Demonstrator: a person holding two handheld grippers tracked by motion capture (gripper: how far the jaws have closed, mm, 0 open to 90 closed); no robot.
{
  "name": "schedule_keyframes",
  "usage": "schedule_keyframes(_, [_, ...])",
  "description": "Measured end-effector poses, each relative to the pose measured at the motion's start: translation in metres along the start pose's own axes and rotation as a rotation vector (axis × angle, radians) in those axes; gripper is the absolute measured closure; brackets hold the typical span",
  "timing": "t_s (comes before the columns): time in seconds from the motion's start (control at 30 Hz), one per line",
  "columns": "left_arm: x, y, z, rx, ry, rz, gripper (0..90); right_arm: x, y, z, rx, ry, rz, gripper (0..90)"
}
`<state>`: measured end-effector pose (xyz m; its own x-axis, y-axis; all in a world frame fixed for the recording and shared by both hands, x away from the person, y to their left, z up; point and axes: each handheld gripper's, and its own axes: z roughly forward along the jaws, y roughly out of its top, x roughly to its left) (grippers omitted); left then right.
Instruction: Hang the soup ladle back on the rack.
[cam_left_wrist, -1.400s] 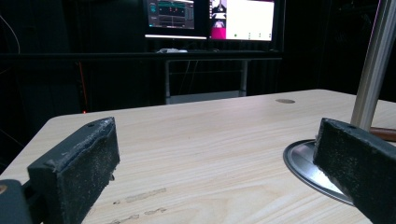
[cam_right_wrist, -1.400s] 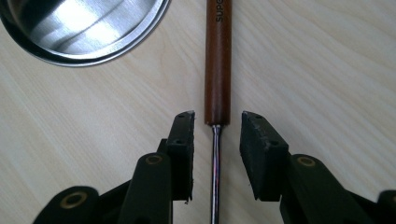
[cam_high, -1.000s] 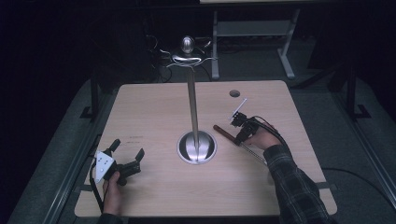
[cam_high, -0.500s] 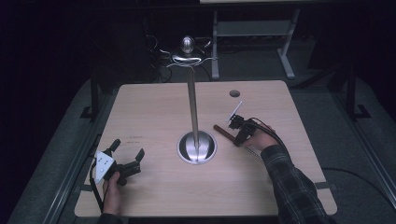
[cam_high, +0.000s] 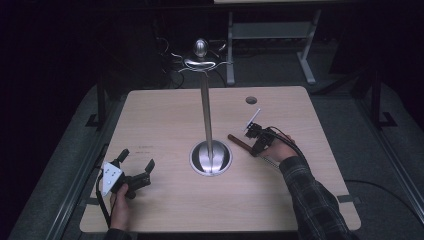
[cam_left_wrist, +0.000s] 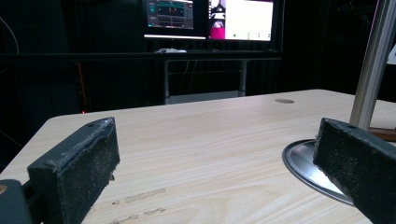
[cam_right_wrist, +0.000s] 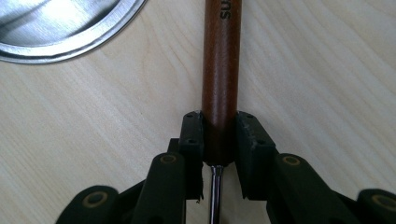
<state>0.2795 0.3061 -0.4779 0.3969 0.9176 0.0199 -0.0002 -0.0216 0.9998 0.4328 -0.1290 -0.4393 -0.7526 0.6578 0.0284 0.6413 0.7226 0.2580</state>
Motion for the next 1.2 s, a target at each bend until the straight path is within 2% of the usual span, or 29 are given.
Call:
schedule_keyframes(0.13, [0.0,0.0,0.0,0.0,0.0,0.0,0.0,0.0,-0.001,-0.002,0.001,0.004,0.011,73.7])
schedule_keyframes(0.37, [0.0,0.0,0.0,0.0,0.0,0.001,0.0,-0.003,-0.006,-0.016,-0.058,0.01,0.026,73.7])
schedule_keyframes(0.4, [0.0,0.0,0.0,0.0,0.0,0.001,0.0,-0.004,-0.009,-0.023,-0.093,0.023,0.038,73.7])
schedule_keyframes(0.47, [0.0,0.0,0.0,0.0,0.0,0.001,0.0,-0.005,-0.01,-0.026,-0.109,0.026,0.041,73.7])
schedule_keyframes(0.5, [0.0,0.0,0.0,0.0,0.0,0.002,0.0,-0.006,-0.014,-0.034,-0.14,0.035,0.045,73.7])
schedule_keyframes(0.63, [0.0,0.0,0.0,-0.001,0.0,0.001,0.0,-0.005,-0.021,-0.049,-0.203,0.031,0.047,73.7])
schedule_keyframes(0.7, [0.0,0.0,0.0,0.0,0.0,0.001,0.0,-0.005,-0.022,-0.051,-0.213,0.029,0.046,73.7])
schedule_keyframes(0.73, [0.0,0.0,0.0,0.001,0.0,0.001,0.0,-0.003,-0.026,-0.058,-0.247,0.029,0.048,73.7])
schedule_keyframes(0.9, [0.0,0.0,0.0,0.001,0.0,0.002,0.0,-0.001,-0.031,-0.068,-0.287,0.022,0.052,73.7])
schedule_keyframes(1.07, [0.0,0.0,0.0,-0.001,-0.001,0.003,0.0,0.001,-0.041,-0.083,-0.394,0.028,0.056,73.8])
schedule_keyframes(1.2, [-0.001,0.0,0.0,-0.004,-0.001,0.003,0.0,0.002,-0.05,-0.09,-0.467,0.045,0.086,73.8])
